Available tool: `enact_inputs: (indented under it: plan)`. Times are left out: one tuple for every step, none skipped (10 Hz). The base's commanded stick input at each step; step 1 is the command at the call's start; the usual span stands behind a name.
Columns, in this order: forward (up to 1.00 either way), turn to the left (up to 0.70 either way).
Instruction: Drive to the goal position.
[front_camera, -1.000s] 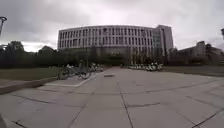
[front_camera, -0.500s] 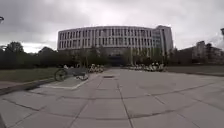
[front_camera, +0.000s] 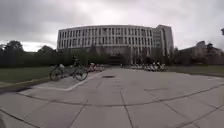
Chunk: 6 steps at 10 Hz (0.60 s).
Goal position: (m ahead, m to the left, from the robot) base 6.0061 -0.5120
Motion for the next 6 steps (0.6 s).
enact_inputs:
  plan:
    - [0.70,0.00]
    - [0.70,0.00]
    - [0.70,0.00]
    - [0.70,0.00]
    - [0.70,0.00]
    - [0.70,0.00]
